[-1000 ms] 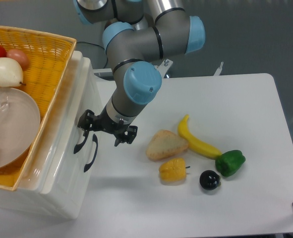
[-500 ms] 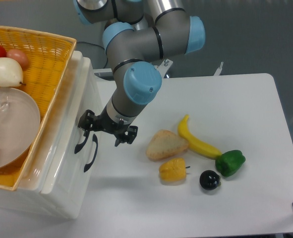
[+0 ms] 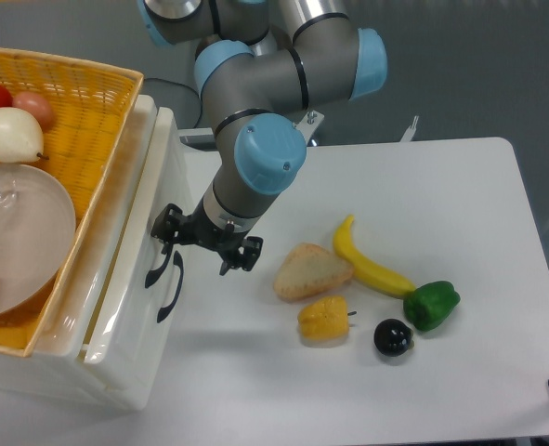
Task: Slide open the top white drawer
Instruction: 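Pull the handle away from the cabinet, sliding the drawer out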
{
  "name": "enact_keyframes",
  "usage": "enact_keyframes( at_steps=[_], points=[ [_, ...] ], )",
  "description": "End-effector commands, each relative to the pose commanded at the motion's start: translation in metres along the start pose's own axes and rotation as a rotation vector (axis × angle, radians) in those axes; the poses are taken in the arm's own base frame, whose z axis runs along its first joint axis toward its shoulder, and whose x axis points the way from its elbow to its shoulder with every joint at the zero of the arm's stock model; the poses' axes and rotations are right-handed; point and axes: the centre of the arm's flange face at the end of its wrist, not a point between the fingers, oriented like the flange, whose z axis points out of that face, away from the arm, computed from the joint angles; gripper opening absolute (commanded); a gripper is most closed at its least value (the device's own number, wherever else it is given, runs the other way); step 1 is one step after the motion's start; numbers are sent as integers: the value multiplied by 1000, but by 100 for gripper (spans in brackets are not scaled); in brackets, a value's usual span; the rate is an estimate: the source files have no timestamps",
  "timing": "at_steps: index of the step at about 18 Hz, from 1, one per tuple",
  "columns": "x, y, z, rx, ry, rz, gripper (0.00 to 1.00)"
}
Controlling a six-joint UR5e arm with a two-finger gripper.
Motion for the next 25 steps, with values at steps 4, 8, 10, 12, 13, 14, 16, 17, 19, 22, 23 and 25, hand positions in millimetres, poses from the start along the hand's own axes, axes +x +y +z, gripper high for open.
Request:
enact_keyframes(
  at_steps=[4,8,10,12,13,14,16,17,19,22,23,25],
  points=[
    [-3,0,-1,1,-2,-4,100],
    [-12,2,-6,10,-5,-16,100],
    [-15,3,-7,13,-6,-18,100],
    [-16,3,-7,11,-7,-12,100],
    [-18,4,-9,13,-7,-16,100],
    [-19,3,-10,16,-9,-15,100],
    [-22,2,-12,20,-11,-15,100],
    [-25,2,-13,21,-11,-19,100],
    [-26,2,-13,22,-11,-21,100],
    [-33,4,-17,26,-13,-9,100],
    [-33,4,-16,25,-12,-7,100],
    [-35,3,-14,23,-12,-9,100]
  ],
)
